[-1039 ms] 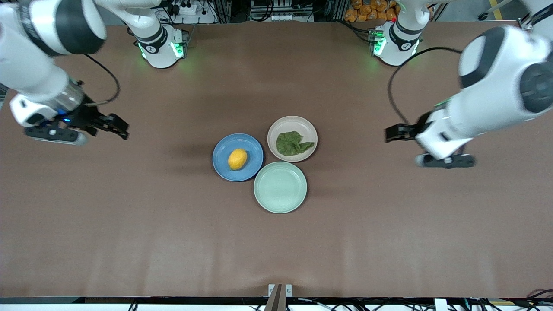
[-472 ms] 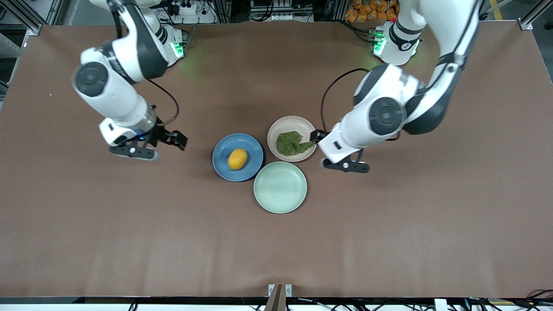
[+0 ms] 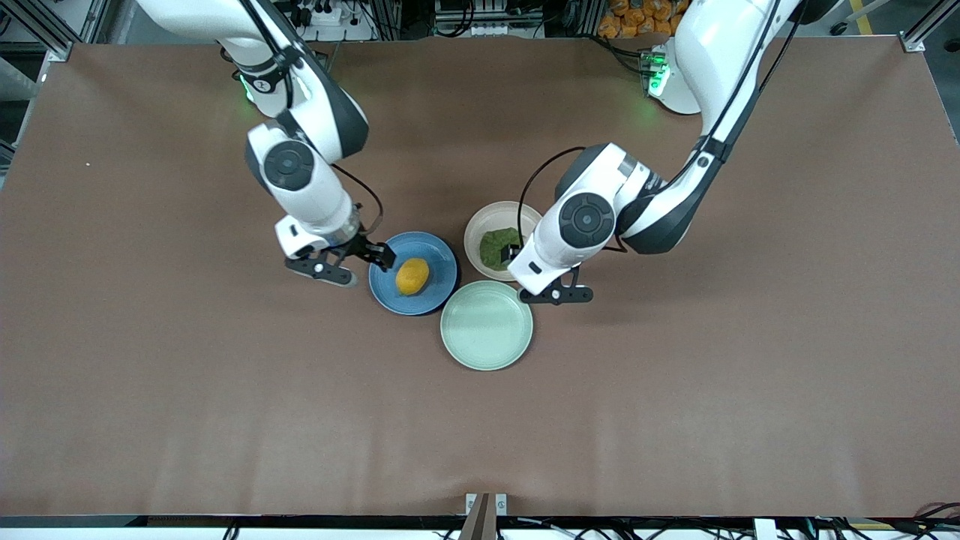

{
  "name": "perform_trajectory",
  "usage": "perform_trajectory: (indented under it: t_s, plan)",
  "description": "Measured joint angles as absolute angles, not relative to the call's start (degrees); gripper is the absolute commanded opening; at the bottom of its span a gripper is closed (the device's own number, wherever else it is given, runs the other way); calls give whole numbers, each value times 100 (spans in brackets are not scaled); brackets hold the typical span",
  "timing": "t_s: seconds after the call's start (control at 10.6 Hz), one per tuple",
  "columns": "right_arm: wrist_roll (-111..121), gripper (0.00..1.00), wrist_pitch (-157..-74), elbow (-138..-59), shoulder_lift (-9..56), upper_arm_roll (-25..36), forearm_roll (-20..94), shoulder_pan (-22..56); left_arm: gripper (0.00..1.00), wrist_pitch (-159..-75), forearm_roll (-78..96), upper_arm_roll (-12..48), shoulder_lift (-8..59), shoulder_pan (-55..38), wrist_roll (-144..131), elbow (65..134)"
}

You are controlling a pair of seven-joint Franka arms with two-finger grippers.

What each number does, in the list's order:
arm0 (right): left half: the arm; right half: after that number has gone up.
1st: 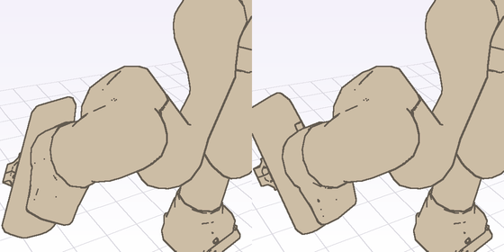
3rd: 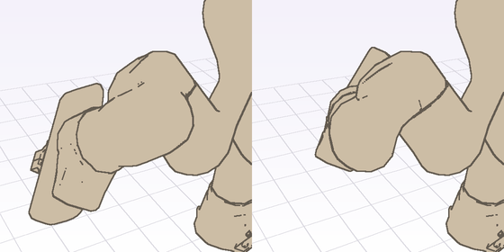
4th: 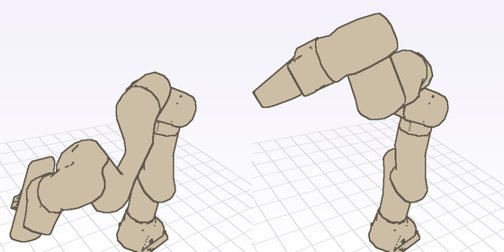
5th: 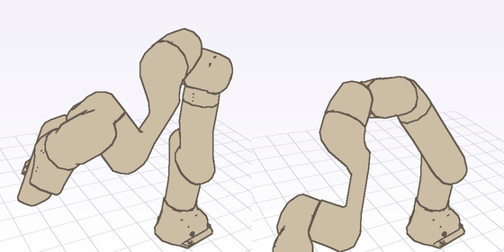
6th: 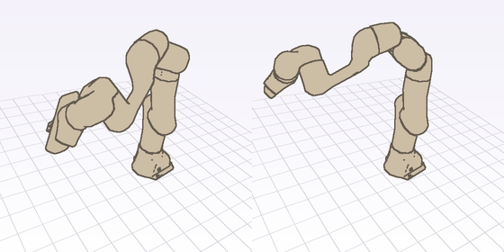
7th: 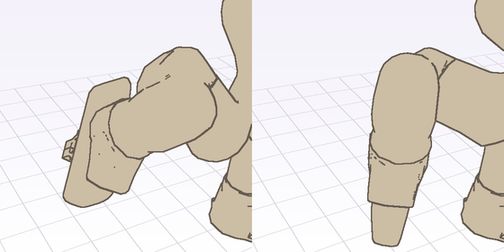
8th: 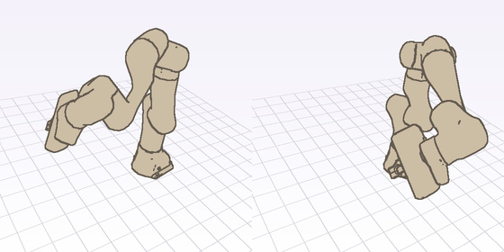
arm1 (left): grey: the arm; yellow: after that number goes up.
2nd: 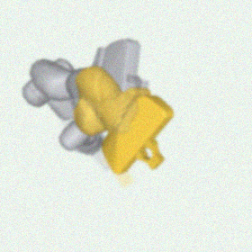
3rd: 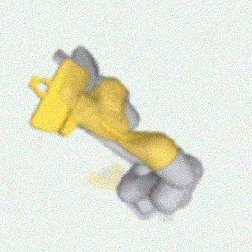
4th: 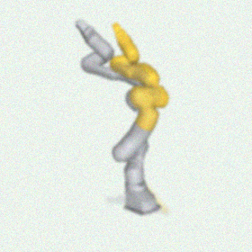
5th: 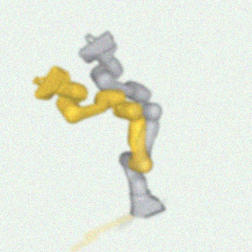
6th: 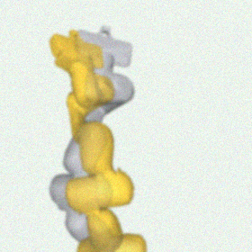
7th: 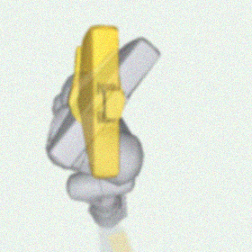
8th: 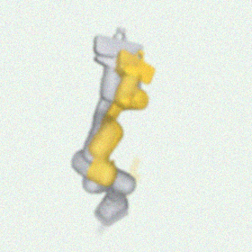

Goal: Pick lemon and lettuce from blue and beige plates
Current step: 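Reach the right gripper to the lemon while the left gripper reaches the lettuce, then close the right gripper on the lemon while the left gripper grasps the lettuce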

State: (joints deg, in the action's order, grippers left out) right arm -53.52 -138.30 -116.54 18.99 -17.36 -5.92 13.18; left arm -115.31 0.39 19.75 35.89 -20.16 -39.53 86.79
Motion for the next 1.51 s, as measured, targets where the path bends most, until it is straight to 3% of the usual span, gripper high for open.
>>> perform_trajectory:
  t_s: [0.28, 0.66, 0.76, 0.94, 1.23, 1.32, 1.42, 1.51]
  plan:
    - [-6604, 97, -14542, -11554, 2623, -1738, -1184, 1542, 100, -12249, 39, 1980, 3835, -2193, -4158, 9071]
    - [-7332, 84, -14585, -11060, 3290, -1738, -1321, 1662, 100, -12701, 39, 1980, 4124, -2421, -4520, 9268]
    - [-7449, 73, -14585, -10997, 3362, -1738, -1328, 1675, 100, -12800, 39, 1980, 4178, -2461, -4598, 9328]
    - [-7527, 4, -14579, -10959, 3417, -1738, -1361, 1707, 100, -12842, 39, 1980, 4237, -2512, -4639, 9374]
    - [-7582, 0, -14434, -10895, 3422, -1739, -1623, 1782, 100, -12850, 39, 1975, 4279, -2548, -4671, 9460]
    - [-7581, 0, -14162, -10802, 3416, -1734, -1648, 1779, 82, -12883, 39, 1974, 4329, -2595, -4675, 9479]
    - [-7540, 0, -13739, -10636, 3365, -1734, -1671, 1765, 53, -12936, 39, 1974, 4377, -2628, -4688, 9485]
    - [-7380, 0, -13299, -10465, 3217, -1747, -1653, 1701, 35, -12955, 39, 1973, 4394, -2637, -4696, 9486]
